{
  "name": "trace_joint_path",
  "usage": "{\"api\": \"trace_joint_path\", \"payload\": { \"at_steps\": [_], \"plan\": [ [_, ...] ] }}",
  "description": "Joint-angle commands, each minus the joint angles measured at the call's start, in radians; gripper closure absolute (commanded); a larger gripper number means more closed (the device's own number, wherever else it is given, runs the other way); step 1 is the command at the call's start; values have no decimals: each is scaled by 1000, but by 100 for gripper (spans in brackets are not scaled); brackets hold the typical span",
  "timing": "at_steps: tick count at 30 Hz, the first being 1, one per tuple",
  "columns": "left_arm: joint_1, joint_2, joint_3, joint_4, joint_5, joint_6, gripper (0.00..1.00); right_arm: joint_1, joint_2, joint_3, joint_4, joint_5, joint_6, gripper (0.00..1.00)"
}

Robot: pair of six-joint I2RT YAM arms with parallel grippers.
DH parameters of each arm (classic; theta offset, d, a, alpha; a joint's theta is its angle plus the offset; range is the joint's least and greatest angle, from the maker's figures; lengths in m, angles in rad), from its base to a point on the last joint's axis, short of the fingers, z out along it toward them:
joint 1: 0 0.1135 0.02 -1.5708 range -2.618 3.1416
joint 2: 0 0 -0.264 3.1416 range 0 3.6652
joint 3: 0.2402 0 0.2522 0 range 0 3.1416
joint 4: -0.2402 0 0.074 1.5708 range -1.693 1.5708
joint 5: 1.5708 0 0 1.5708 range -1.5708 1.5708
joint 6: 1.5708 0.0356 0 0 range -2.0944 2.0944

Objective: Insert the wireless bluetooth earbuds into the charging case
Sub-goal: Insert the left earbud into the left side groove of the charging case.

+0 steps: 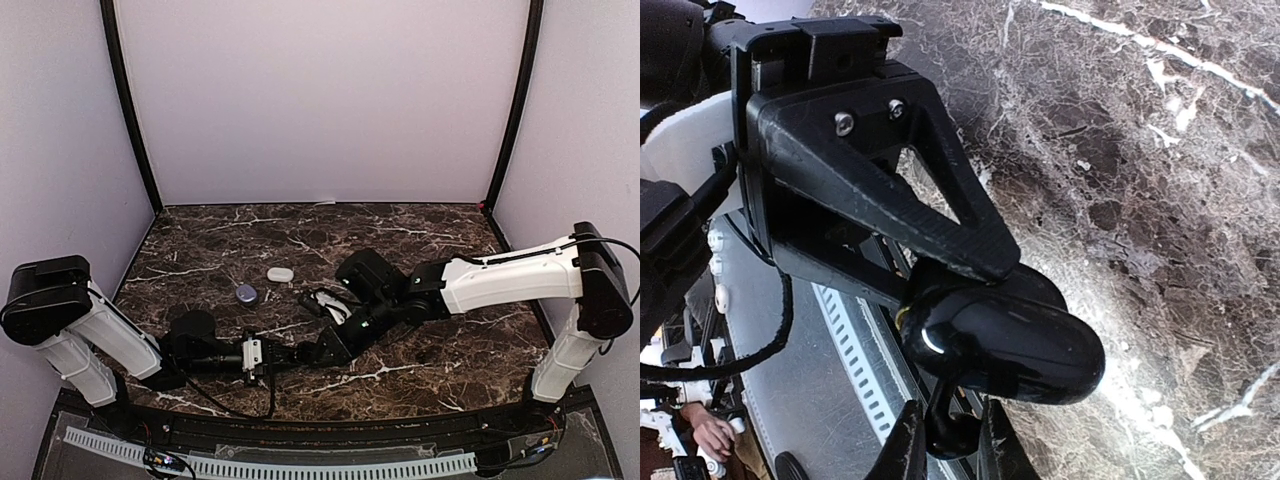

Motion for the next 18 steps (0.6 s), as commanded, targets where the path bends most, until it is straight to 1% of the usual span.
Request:
{"api": "trace_joint_path", "payload": {
  "at_steps": [1, 9, 18],
  "plan": [
    [-6, -20, 8, 13, 4, -27, 92, 0, -46, 3, 27, 41, -20, 93],
    [-1, -27, -1, 33, -30, -48, 92, 0, -66, -22, 44, 37, -32, 93],
    [32, -28, -4, 41, -12, -90, 92, 0, -130, -71, 87, 29, -37, 93]
  ]
}}
